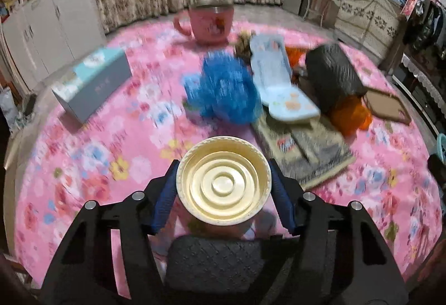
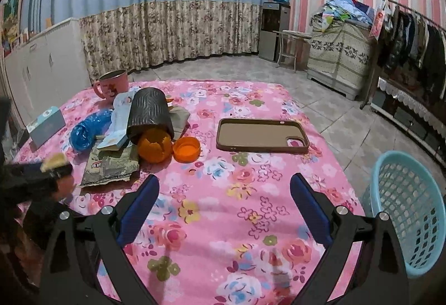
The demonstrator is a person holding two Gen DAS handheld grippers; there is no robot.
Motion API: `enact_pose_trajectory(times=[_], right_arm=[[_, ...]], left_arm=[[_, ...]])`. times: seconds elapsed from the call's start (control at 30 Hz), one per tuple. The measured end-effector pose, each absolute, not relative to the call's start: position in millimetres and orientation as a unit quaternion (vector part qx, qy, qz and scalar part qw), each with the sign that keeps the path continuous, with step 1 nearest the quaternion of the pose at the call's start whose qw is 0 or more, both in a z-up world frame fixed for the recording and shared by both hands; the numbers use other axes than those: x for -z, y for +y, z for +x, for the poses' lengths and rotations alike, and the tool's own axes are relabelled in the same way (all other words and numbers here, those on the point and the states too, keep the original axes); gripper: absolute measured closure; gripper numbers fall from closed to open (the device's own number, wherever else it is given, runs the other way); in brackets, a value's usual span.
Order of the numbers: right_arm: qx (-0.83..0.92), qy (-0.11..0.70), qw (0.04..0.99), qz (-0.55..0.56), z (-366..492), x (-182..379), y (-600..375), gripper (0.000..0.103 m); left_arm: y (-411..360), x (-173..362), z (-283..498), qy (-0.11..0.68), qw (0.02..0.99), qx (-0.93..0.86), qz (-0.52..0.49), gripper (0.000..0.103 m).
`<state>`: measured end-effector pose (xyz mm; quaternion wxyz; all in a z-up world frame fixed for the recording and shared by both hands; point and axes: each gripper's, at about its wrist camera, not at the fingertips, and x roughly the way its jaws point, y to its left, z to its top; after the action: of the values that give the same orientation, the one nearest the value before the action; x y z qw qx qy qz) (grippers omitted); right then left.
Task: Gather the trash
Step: 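Grasp the cream lid with the left tool while the right tool grasps the black cylinder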
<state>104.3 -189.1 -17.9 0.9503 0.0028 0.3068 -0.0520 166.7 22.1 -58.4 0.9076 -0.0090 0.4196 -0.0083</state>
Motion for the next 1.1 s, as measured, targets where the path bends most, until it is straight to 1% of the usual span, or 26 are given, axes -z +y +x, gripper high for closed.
enact_pose_trajectory(times=[0.2,0.37,0.43,0.53,0.7,0.87,0.93,1.0,1.03,1.1], right_arm=[[0.045,0.307,0.95,-0.013,125,13,-177,0.01],[0.029,0.308,0.951,-0.021,154,8,-162,0.01],[0.014,0.315,0.949,-0.02,166,8,-155,0.01],[-0.003,0.323,0.946,-0.036,187,10,-139,0.01],[-0.025,0.342,0.939,-0.034,225,16,-116,0.01],[-0.024,0.362,0.93,-0.055,250,23,-101,0.011],[-0.03,0.376,0.925,-0.052,258,27,-100,0.017],[-0.044,0.393,0.917,-0.045,264,32,-101,0.036],[-0.051,0.4,0.914,-0.041,265,34,-101,0.04],[-0.06,0.402,0.913,-0.042,265,34,-101,0.041]], left_arm=[[33,14,189,0.353,0.935,-0.026,-0.006,0.042],[42,-10,208,0.314,0.948,-0.045,-0.021,0.042],[47,-5,211,0.315,0.948,-0.047,-0.024,0.042],[52,2,221,0.344,0.937,-0.056,-0.019,0.042],[64,-4,226,0.339,0.939,-0.046,-0.02,0.042],[71,0,235,0.342,0.939,-0.034,-0.024,0.042],[73,2,237,0.346,0.937,-0.038,-0.022,0.042],[75,2,237,0.346,0.937,-0.039,-0.026,0.042],[75,1,237,0.346,0.937,-0.039,-0.026,0.042],[74,1,237,0.346,0.937,-0.04,-0.022,0.042]])
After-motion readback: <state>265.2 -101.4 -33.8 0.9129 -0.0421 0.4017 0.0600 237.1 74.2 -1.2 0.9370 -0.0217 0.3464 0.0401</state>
